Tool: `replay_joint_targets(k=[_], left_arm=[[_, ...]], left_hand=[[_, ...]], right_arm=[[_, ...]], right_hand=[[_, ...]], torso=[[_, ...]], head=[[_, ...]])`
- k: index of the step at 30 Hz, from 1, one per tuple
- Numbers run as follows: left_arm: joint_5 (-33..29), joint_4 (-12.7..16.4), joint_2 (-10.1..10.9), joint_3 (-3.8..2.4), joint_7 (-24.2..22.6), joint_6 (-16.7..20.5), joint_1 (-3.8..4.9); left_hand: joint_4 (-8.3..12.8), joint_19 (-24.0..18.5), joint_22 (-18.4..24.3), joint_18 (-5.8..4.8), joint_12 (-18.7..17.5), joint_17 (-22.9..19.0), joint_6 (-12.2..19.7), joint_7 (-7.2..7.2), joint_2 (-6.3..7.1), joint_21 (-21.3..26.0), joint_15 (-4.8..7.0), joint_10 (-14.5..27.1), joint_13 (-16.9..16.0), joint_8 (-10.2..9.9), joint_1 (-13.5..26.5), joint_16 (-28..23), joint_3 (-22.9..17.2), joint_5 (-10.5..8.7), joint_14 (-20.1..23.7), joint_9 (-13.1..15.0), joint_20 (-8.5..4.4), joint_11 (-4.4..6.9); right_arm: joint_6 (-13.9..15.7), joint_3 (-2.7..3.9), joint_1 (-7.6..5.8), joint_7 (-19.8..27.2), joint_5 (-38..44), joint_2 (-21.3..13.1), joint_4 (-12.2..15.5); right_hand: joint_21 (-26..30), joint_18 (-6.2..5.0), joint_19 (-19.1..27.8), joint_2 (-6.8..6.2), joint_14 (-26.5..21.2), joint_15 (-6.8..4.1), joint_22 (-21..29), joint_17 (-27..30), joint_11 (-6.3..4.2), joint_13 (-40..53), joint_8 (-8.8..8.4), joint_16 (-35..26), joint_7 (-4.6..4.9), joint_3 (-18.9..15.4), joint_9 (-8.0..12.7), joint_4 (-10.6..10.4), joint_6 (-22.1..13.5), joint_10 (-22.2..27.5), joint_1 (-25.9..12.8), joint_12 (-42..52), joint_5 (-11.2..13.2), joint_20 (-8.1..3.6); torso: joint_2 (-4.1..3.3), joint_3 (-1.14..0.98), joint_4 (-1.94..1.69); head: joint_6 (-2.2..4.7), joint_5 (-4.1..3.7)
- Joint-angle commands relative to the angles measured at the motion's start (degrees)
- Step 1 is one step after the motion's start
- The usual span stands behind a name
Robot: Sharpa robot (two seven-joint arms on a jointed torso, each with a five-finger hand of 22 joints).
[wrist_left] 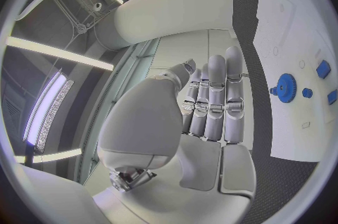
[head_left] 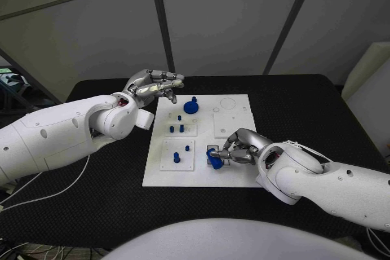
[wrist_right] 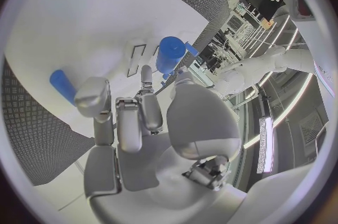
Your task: Assemble the parts on the task board
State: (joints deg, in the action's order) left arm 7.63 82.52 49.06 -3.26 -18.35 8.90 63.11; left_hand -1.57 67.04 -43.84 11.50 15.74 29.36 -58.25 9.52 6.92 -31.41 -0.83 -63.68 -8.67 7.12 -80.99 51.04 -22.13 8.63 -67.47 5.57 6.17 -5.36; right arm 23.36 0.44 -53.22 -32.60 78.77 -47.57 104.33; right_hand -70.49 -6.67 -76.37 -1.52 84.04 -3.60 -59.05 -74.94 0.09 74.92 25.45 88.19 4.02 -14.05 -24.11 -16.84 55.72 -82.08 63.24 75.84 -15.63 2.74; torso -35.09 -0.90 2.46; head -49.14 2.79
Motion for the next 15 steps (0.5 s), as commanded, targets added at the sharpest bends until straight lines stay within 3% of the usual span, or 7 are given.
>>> replay_joint_targets(k=[1, 3, 7, 11, 15], left_arm=[[0.12, 0.15, 0.06, -0.04, -0.11, -0.62, 0.09], [0.12, 0.16, 0.08, -0.04, -0.10, -0.61, 0.09], [0.12, 0.16, 0.08, -0.04, -0.09, -0.62, 0.09], [0.12, 0.16, 0.09, -0.04, -0.08, -0.61, 0.09], [0.12, 0.15, 0.13, -0.04, -0.09, -0.60, 0.09]], left_hand=[[0.24, 0.01, -0.08, -1.05, 0.34, -0.06, -0.20, -0.01, -0.03, 0.29, 0.00, 0.44, -0.08, 0.12, -0.32, 0.33, 0.09, -0.09, 0.43, -0.08, 0.09, -0.02], [0.24, 0.01, -0.08, -1.05, 0.34, -0.06, -0.20, -0.01, -0.03, 0.29, 0.00, 0.44, -0.08, 0.12, -0.32, 0.33, 0.09, -0.09, 0.43, -0.08, 0.09, -0.02], [0.28, 0.00, -0.10, -1.05, 0.34, -0.07, -0.20, -0.01, -0.04, 0.30, 0.00, 0.48, -0.08, 0.13, -0.36, 0.34, 0.09, -0.08, 0.46, -0.09, 0.09, -0.02], [0.33, -0.02, -0.11, -1.05, 0.35, -0.09, -0.20, -0.01, -0.06, 0.31, 0.01, 0.52, -0.08, 0.14, -0.40, 0.35, 0.10, -0.07, 0.49, -0.10, 0.08, -0.02], [0.33, -0.02, -0.11, -1.05, 0.35, -0.09, -0.20, -0.01, -0.06, 0.31, 0.01, 0.52, -0.08, 0.14, -0.40, 0.35, 0.10, -0.07, 0.49, -0.10, 0.08, -0.02]], right_arm=[[-0.19, 0.04, -0.09, 0.16, 1.31, 0.10, -0.14], [-0.18, 0.04, -0.10, 0.09, 1.57, 0.18, -0.30], [-0.27, 0.04, -0.10, 0.02, 1.91, 0.34, -0.47], [-0.37, 0.04, -0.10, 0.07, 2.37, 0.41, -0.45], [0.49, 0.04, -0.10, 0.98, 3.40, 0.18, -0.05]], right_hand=[[0.41, 0.68, 0.03, -0.47, 5.01, -0.28, 0.11, -10.40, -0.27, 1.91, 0.23, -0.13, 0.02, 0.09, -0.28, 0.02, -0.51, 0.48, -1.52, -0.63, 2.83, -0.30], [0.51, 0.66, 0.09, -1.09, 4.98, -0.23, 0.20, -10.26, -0.22, 1.64, 0.26, -0.20, 0.10, 0.82, -0.51, -0.04, -0.77, 0.69, -2.47, -1.06, 4.44, -0.26], [0.52, 0.66, 0.09, -1.18, 4.98, -0.22, 0.20, -10.25, -0.21, 1.61, 0.29, -0.21, 0.10, 1.18, -0.61, -0.04, -0.84, 0.71, -2.80, -1.14, 4.76, -0.25], [0.53, 0.66, 0.07, -0.42, 4.98, -0.24, 0.16, -10.25, -0.24, 1.77, 0.48, -0.23, 0.05, 2.17, -0.95, 0.19, -0.85, 0.59, -1.67, -1.09, 2.30, -0.25], [0.48, 0.67, 0.03, -0.27, 4.98, -0.27, 0.07, -10.24, -0.30, 1.92, 0.66, -0.24, -0.02, 2.34, -1.13, 0.29, -0.71, 0.48, -1.11, -0.98, 1.83, -0.26]], torso=[[0.01, 0.04, 0.07], [0.03, 0.05, 0.09], [0.00, 0.02, 0.05], [0.03, 0.01, 0.04], [0.03, -0.02, 0.10]], head=[[-0.05, 0.07], [-0.11, 0.10], [-0.08, 0.09], [-0.14, 0.11], [-0.06, 0.19]])
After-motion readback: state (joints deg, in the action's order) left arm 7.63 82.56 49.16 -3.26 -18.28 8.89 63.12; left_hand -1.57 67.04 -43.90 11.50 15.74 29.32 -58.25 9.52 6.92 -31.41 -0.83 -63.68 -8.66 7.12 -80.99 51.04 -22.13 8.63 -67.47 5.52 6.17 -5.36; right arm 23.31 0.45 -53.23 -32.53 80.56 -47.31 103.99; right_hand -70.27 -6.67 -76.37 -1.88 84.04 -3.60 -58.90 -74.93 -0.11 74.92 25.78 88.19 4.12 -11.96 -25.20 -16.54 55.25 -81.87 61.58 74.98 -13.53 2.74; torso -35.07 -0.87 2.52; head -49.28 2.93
